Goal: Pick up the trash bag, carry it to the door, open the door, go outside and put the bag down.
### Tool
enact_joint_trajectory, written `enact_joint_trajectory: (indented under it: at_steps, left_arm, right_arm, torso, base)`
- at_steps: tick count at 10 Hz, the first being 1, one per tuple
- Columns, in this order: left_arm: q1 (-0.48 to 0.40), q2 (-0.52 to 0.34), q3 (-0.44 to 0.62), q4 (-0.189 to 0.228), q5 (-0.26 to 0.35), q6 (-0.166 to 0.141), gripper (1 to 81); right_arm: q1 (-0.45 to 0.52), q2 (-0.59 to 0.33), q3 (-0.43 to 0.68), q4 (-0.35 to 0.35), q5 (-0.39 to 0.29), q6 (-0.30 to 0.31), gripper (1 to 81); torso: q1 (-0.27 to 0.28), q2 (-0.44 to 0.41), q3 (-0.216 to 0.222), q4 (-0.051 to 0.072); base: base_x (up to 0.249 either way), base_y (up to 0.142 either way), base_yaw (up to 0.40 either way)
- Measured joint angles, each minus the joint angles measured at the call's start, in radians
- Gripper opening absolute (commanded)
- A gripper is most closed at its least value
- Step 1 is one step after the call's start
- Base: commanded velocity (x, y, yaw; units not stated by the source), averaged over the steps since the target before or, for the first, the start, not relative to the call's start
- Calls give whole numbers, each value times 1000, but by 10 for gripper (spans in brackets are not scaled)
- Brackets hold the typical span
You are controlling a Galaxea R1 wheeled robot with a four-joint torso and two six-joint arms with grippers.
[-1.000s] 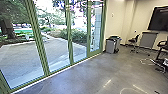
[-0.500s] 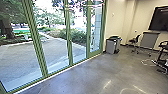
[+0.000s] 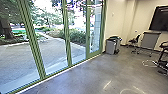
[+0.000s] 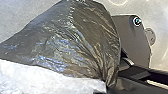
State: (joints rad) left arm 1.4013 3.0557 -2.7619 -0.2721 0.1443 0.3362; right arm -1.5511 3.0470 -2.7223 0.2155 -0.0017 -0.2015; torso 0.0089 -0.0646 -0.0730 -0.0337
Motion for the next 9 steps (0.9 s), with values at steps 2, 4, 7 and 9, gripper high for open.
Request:
enact_joint_trajectory:
  at_steps: [2, 4, 7, 9]
  left_arm:
    - [1, 0, 0, 0, 0, 0, 10]
    - [0, 0, 0, 0, 0, 0, 10]
    - [0, 0, 0, 0, 0, 0, 10]
    - [0, 0, 0, 0, 0, 0, 10]
  right_arm:
    - [-1, 0, 0, 0, -1, 0, 811]
    - [0, 0, 0, 0, 0, 0, 811]
    - [0, 0, 0, 0, 0, 0, 811]
    - [0, 0, 0, 0, 0, 0, 811]
  torso:
    - [0, 0, 0, 0]
    - [0, 0, 0, 0]
    - [0, 0, 0, 0]
    - [0, 0, 0, 0]
  base:
    - [147, -72, 0]
    - [147, -71, 0]
    - [147, -71, 0]
    - [148, -73, 0]
